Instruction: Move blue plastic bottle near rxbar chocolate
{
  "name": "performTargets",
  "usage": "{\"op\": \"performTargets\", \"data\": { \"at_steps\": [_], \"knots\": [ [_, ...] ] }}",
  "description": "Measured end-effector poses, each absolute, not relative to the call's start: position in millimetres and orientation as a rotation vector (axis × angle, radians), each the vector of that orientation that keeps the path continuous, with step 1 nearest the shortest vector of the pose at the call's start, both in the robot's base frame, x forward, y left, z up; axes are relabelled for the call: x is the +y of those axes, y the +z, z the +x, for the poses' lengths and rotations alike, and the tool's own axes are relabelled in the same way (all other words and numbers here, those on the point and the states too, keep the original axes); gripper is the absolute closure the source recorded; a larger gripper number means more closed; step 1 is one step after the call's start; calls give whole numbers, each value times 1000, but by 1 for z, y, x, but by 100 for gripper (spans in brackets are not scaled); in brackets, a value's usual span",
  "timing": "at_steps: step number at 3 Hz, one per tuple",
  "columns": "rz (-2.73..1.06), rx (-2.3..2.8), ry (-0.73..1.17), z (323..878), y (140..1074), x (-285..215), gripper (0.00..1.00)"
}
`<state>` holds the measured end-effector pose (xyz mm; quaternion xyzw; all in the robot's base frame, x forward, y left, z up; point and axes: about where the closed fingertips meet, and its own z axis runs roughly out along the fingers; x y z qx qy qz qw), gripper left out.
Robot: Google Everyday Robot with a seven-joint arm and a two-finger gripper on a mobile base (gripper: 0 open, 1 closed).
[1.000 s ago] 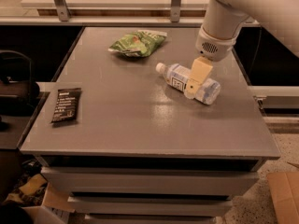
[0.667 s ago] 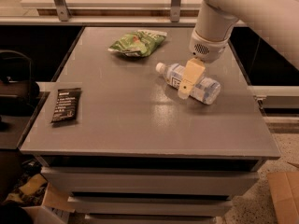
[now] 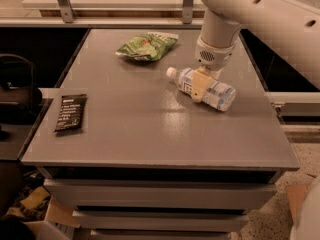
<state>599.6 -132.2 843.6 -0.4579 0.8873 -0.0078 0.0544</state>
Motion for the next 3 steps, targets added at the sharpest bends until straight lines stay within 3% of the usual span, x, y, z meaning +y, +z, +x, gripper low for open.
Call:
{"op": "performTargets", "data": {
  "at_steps": [2, 3],
  "knots": [
    [-1308, 2749, -63, 606, 861, -131, 88],
    [-1195, 2787, -79, 611, 889, -130, 100]
  ]
}}
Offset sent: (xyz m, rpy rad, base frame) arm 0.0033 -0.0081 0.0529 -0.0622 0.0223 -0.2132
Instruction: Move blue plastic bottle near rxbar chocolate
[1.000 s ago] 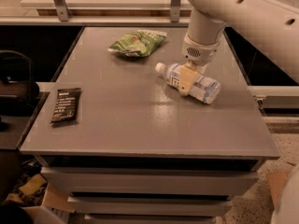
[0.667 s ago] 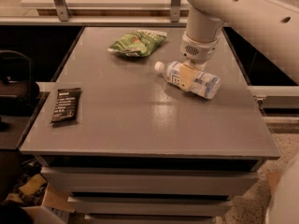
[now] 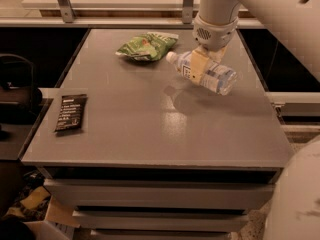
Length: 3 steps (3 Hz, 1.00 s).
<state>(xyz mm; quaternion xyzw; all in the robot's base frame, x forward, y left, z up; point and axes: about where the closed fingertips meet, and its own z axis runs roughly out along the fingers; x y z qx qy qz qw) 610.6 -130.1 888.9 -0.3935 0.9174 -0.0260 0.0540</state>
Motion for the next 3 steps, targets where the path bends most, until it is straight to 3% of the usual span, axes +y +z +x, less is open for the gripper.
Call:
{"op": "performTargets", "data": {
  "at_steps": [1, 3],
  "knots": [
    [-1195, 2787, -79, 611, 889, -130, 100],
    [-1025, 2822, 16, 619, 904, -71, 100]
  ]
}}
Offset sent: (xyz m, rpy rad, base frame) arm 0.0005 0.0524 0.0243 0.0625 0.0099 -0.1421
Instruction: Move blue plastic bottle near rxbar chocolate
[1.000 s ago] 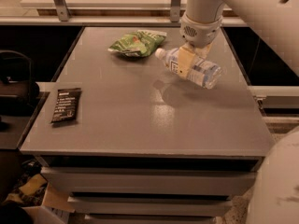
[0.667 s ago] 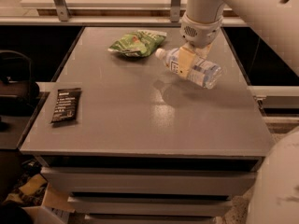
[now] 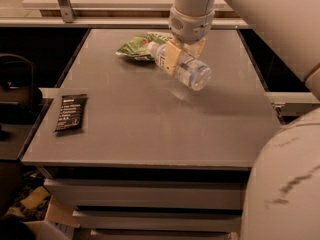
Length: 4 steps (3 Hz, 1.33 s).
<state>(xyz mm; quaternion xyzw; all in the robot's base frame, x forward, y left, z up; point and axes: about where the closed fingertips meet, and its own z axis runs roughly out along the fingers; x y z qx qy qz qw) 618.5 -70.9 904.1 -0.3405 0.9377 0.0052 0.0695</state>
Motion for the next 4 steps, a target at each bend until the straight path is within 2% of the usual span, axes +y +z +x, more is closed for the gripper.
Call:
{"op": "performTargets", "data": {
  "at_steps": [2, 4],
  "knots": [
    [-898, 2916, 141, 608, 898, 14, 100],
    [-895, 2916, 64, 589, 892, 80, 100]
  ]
}}
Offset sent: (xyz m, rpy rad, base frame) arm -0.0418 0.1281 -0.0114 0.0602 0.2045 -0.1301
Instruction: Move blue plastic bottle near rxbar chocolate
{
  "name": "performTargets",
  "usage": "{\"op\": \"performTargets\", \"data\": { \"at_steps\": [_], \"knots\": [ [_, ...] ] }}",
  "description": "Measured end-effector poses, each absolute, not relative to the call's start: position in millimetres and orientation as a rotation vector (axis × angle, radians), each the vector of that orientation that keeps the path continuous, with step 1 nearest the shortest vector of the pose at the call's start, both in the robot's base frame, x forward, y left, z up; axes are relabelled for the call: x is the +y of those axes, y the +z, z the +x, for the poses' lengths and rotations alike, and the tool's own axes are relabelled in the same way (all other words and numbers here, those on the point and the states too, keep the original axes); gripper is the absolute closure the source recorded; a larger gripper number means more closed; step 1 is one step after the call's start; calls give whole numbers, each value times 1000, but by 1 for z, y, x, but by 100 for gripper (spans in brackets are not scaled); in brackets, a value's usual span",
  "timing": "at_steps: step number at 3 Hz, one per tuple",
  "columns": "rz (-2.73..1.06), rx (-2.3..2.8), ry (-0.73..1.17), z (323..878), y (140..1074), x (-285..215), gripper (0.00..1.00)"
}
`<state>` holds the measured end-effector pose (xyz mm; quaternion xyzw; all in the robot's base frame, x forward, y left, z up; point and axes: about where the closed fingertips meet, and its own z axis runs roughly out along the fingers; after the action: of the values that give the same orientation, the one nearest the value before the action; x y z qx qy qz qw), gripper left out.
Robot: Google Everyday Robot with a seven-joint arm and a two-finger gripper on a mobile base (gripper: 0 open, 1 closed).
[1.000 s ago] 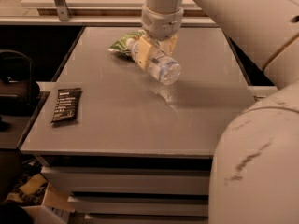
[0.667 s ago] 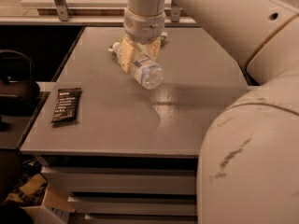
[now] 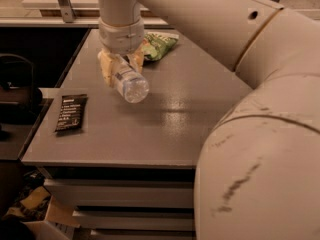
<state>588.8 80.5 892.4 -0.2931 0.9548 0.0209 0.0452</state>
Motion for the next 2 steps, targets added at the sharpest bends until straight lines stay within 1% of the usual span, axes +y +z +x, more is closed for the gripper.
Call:
{"op": "performTargets", "data": {
  "at_steps": [2],
  "knots": [
    [-900, 2911, -29, 585, 877, 109, 100]
  ]
}}
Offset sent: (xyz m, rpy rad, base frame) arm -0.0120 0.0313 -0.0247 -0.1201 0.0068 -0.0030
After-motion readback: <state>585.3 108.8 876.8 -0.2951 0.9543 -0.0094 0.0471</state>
